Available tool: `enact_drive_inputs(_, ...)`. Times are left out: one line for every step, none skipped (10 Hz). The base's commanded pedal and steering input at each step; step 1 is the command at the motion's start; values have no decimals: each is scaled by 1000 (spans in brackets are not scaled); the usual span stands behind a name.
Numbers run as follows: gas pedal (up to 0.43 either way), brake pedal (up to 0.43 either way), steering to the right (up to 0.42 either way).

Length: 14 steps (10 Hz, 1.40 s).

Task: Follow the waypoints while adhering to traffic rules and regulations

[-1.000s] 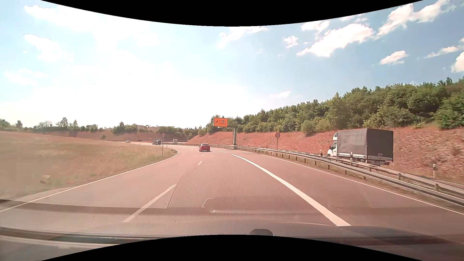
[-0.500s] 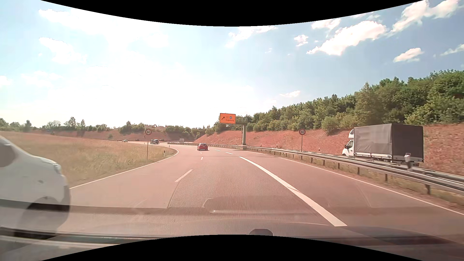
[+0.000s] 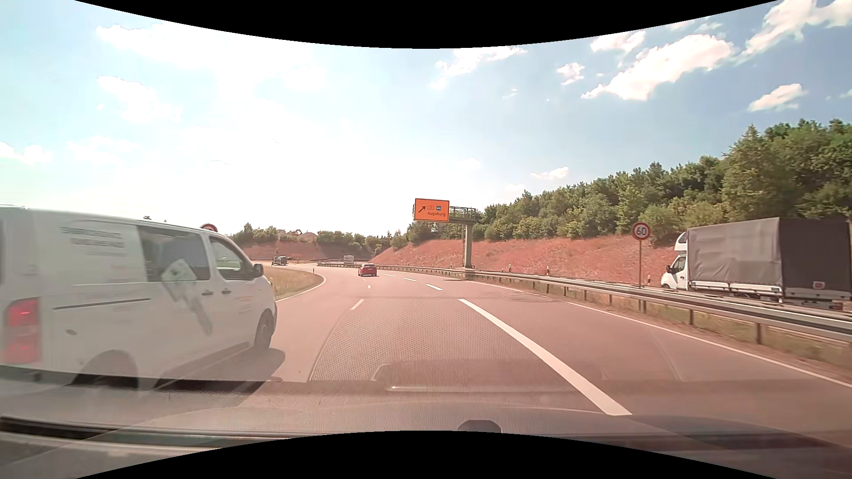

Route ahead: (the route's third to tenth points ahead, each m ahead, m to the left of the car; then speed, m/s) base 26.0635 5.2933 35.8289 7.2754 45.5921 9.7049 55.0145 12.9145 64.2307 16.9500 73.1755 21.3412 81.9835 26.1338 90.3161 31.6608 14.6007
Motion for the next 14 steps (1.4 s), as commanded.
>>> enact_drive_inputs(130, 0, -24)
enact_drive_inputs(130, 0, -24)
enact_drive_inputs(110, 0, -24)
enact_drive_inputs(98, 0, -23)
enact_drive_inputs(98, 0, -23)
enact_drive_inputs(98, 0, -23)
enact_drive_inputs(87, 0, -22)
enact_drive_inputs(87, 0, -21)
enact_drive_inputs(79, 0, -22)
enact_drive_inputs(67, 0, -21)
enact_drive_inputs(67, 0, -21)
enact_drive_inputs(47, 0, -22)
enact_drive_inputs(47, 0, -22)
enact_drive_inputs(47, 0, -22)
